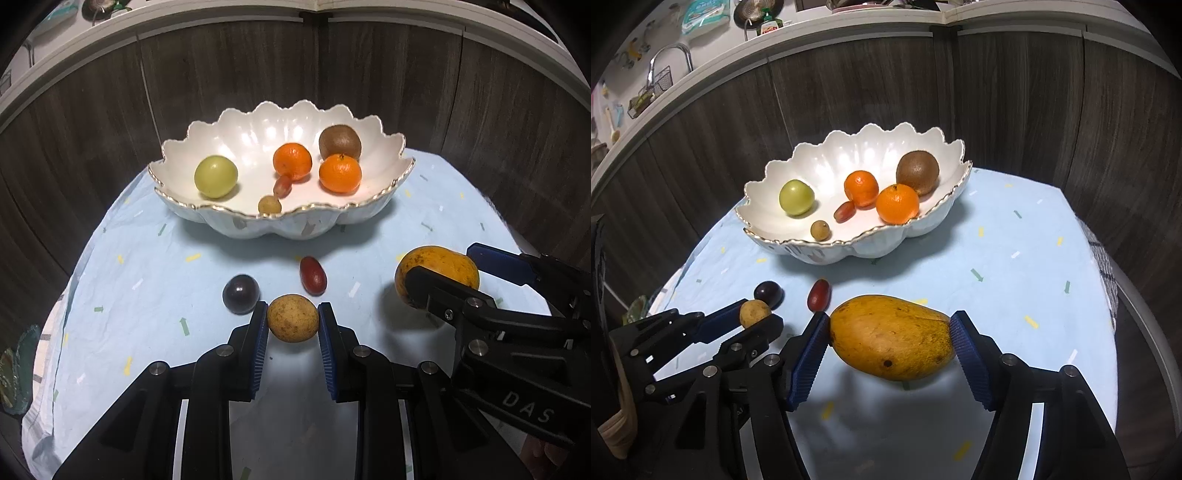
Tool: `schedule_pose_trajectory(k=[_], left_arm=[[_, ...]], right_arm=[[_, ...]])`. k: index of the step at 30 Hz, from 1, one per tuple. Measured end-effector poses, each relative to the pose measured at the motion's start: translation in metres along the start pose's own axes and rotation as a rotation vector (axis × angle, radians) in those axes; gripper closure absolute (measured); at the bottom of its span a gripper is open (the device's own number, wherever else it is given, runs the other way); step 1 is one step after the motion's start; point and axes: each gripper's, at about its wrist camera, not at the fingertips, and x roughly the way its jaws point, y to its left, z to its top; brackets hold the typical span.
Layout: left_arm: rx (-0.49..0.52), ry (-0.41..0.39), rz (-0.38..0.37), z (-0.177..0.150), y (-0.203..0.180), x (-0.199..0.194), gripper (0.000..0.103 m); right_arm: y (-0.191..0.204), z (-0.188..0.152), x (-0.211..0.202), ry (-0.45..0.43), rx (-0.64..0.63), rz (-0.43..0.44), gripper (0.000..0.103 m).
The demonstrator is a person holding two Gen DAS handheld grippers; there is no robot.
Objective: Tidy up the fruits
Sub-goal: 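Lift the brown fruit and the mango off the cloth with both tools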
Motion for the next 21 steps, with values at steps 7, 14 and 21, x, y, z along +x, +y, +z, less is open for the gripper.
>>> schedule_pose_trajectory(k=[7,14,21], left_arm=[[-0.011,0.003,0.005,-0.001,0.006,0.003,0.076],[-0.020,0.016,0.002,-0.001,0.009,0.006,0.076],[-0.021,0.024,0.004,-0.001,0.011,0.008,0.076]], right_arm=[[0.006,-0.009,0.010,0.033,-0.047,-0.010,0.047],[0.006,-0.012,0.012,0.043,-0.049,-0.018,0.040],[-0.003,-0.021,0.022,0.067,0.002,-0.025,0.018]])
